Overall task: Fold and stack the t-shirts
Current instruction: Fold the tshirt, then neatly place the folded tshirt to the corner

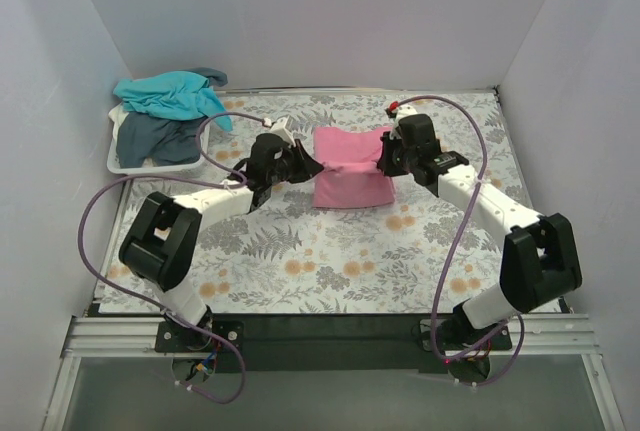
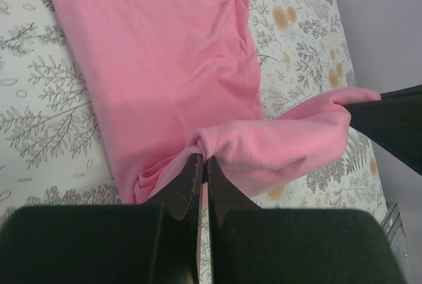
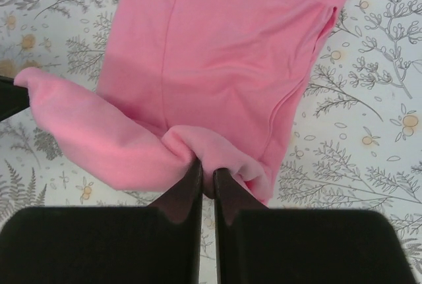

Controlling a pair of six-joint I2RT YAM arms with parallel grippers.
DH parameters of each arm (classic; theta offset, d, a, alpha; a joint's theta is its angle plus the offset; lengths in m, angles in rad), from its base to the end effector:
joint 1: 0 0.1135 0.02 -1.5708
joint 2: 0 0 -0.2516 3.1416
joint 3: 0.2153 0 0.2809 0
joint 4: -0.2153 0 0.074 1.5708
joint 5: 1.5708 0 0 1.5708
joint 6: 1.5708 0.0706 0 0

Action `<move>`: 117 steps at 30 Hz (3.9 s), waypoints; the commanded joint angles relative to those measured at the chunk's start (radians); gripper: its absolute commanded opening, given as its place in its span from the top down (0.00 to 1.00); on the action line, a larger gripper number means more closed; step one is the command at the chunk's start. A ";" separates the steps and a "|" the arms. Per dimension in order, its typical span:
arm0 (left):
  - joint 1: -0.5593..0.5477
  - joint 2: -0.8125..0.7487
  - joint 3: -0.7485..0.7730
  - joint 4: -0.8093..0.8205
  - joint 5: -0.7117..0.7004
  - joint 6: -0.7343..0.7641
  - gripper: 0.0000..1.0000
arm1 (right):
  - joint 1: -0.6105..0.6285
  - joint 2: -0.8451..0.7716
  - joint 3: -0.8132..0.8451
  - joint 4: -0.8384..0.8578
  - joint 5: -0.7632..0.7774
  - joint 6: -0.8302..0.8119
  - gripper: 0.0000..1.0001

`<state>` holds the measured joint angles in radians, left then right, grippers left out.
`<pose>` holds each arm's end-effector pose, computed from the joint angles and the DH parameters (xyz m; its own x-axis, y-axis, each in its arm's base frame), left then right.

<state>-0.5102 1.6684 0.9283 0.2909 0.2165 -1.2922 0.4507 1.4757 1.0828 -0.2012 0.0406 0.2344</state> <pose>0.3560 -0.2166 0.1611 -0.7251 -0.6702 -0.1580 -0.1867 0.4123 -0.8917 0.3544 0.1683 0.2334 -0.5841 -0.0249 -0.8113 -0.2768 0.9457 0.1704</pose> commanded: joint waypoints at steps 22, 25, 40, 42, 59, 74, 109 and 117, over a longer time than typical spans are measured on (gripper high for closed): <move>0.117 0.433 0.612 -0.142 0.172 0.083 1.00 | -0.185 0.438 0.457 0.025 -0.179 -0.073 0.99; 0.122 0.476 0.641 -0.151 0.173 0.083 1.00 | -0.196 0.488 0.503 0.016 -0.196 -0.078 0.99; 0.150 0.584 0.735 -0.148 0.110 0.064 1.00 | -0.213 0.689 0.713 0.000 -0.251 -0.089 0.97; 0.151 0.579 0.725 -0.142 0.083 0.042 1.00 | -0.213 0.704 0.736 0.002 -0.254 -0.089 0.83; 0.151 0.407 0.552 -0.117 0.023 0.037 0.12 | -0.265 0.492 0.497 0.020 -0.271 -0.106 0.02; 0.148 0.488 0.523 -0.113 0.109 0.027 0.12 | -0.340 0.590 0.425 0.086 -0.556 -0.034 0.02; 0.118 0.537 0.534 -0.119 0.135 0.037 0.13 | -0.274 0.768 0.391 0.154 -0.643 0.025 0.13; 0.114 0.528 0.515 -0.104 0.142 0.033 0.13 | -0.270 0.822 0.420 0.155 -0.637 0.042 0.26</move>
<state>-0.3897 2.2200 1.4570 0.1883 0.3431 -1.2644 0.1642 2.2154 1.5093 0.0372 -0.6277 0.2649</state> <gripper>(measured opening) 0.869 0.750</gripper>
